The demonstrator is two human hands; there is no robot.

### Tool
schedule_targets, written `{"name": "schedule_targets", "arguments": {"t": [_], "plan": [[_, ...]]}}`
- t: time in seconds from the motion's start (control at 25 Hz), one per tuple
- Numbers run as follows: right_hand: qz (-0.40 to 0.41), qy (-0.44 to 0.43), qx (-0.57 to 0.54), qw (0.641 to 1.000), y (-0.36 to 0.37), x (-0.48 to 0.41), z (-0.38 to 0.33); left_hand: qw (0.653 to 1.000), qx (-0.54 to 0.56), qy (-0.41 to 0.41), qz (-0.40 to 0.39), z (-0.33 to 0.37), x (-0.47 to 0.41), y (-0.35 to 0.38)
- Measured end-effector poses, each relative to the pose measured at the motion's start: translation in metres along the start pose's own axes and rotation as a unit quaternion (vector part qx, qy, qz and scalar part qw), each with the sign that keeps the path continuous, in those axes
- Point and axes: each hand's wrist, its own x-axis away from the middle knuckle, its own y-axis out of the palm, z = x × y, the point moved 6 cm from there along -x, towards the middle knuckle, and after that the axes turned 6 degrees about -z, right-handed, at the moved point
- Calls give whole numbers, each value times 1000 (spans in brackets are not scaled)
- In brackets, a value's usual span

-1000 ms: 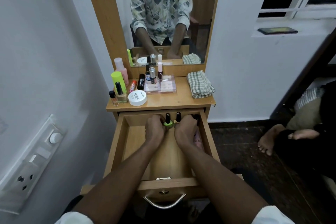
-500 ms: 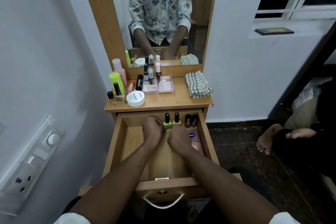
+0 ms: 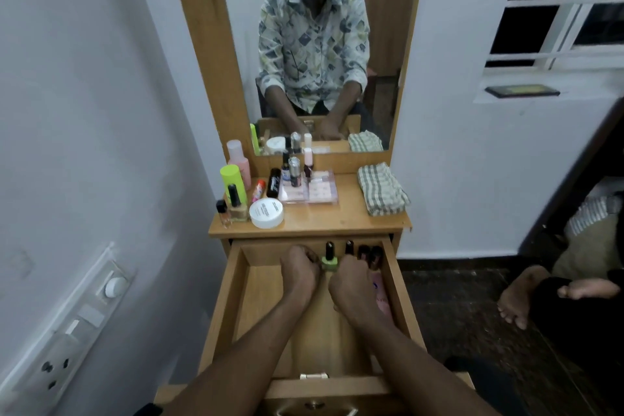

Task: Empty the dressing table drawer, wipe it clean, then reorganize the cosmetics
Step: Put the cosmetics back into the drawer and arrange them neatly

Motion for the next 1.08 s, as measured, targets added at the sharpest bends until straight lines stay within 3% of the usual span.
{"name": "schedule_targets", "arguments": {"t": [0.2, 0.44, 0.8, 1.08], "plan": [[77, -138, -47, 986, -48, 0, -40, 995, -56, 84, 7, 45, 25, -44], [163, -182, -148, 958, -96, -32, -78, 970, 46, 133, 197, 95, 10, -110], [131, -176, -99, 970, -104, -116, -114, 975, 1, 101, 200, 103, -55, -107], [109, -192, -127, 967, -91, -140, -118, 968, -15, 140, 207, 114, -63, -99]]}}
